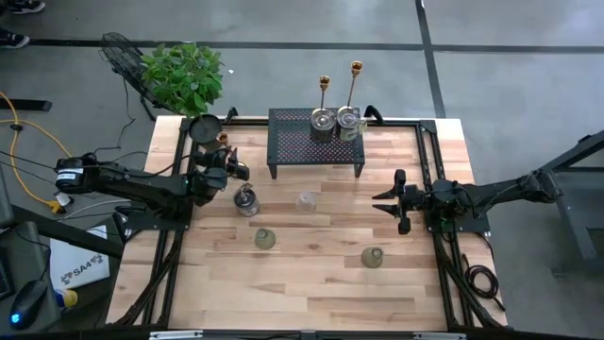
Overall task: Pick & Place candle stick holders
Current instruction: Put the gold candle holder on the shelf aligned with the other gold candle holder
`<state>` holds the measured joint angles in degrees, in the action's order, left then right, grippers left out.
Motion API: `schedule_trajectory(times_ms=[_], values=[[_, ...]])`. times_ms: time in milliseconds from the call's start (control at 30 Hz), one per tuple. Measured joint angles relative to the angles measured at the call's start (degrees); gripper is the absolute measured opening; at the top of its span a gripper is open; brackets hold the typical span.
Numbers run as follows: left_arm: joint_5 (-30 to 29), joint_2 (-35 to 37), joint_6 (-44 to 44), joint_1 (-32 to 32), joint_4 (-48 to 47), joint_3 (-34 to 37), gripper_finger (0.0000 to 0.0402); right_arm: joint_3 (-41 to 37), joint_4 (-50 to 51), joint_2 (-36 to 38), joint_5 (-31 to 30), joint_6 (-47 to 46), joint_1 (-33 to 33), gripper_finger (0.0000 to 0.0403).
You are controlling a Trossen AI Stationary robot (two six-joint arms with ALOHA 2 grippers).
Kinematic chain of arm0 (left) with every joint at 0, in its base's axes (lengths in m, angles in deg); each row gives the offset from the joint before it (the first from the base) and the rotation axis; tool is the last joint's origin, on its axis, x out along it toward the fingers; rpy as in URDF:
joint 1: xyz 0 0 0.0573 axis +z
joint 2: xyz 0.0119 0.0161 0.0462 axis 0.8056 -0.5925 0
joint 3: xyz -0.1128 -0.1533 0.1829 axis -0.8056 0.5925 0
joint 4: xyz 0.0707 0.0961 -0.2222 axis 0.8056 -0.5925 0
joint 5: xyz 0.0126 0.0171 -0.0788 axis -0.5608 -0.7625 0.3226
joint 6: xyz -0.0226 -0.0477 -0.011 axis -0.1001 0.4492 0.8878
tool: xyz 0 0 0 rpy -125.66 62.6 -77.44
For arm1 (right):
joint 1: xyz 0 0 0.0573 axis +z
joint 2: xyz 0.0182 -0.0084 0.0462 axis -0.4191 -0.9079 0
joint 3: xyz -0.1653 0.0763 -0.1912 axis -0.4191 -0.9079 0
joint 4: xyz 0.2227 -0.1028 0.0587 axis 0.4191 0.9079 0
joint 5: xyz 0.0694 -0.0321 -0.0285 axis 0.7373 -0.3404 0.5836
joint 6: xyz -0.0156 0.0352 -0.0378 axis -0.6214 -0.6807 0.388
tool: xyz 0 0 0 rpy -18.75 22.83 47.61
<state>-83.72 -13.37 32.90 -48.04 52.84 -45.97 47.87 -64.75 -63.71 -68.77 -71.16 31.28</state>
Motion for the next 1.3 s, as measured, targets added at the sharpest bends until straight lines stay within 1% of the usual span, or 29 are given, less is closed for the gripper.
schedule_trajectory(times_ms=[333,500,567,667,800,900,1200,1267,1300], values=[[2.2,0.0,0.1,0.0,-0.7,0.0,0.0012,0.0,0.0,0.0,0.0,0.0,0.0,0.0099],[2.8,0.0,-1.7,0.0,0.1,0.0,0.0014,0.0,0.0,0.0,0.0,0.0,0.0,0.0099],[3.0,0.0,-4.3,0.0,1.7,0.0,0.001,0.0,0.0,0.0,0.0,0.0,0.0,0.0099],[3.0,0.1,-9.7,0.0,6.6,-0.1,0.0008,0.0,0.0,0.0,0.0,0.0,0.0,0.0099],[1.8,0.3,-16.7,0.0,7.5,-2.9,0.0008,0.0,0.0,0.0,0.0,0.0,0.0,0.0099],[1.3,0.5,-21.7,0.0,7.6,-5.9,0.0008,0.0,0.0,0.0,0.0,0.0,0.0,0.0099],[-1.0,0.5,-40.2,0.1,7.8,-16.8,0.0008,0.0,0.0,0.0,0.0,0.0,0.0,0.0099],[0.1,0.5,-43.4,1.4,7.8,-19.5,0.0008,0.0,0.0,0.0,0.0,0.0,0.0,0.0099],[1.8,0.5,-44.5,2.2,7.9,-20.7,0.0008,0.0,0.0,0.0,0.0,0.0,0.0,0.0099]])
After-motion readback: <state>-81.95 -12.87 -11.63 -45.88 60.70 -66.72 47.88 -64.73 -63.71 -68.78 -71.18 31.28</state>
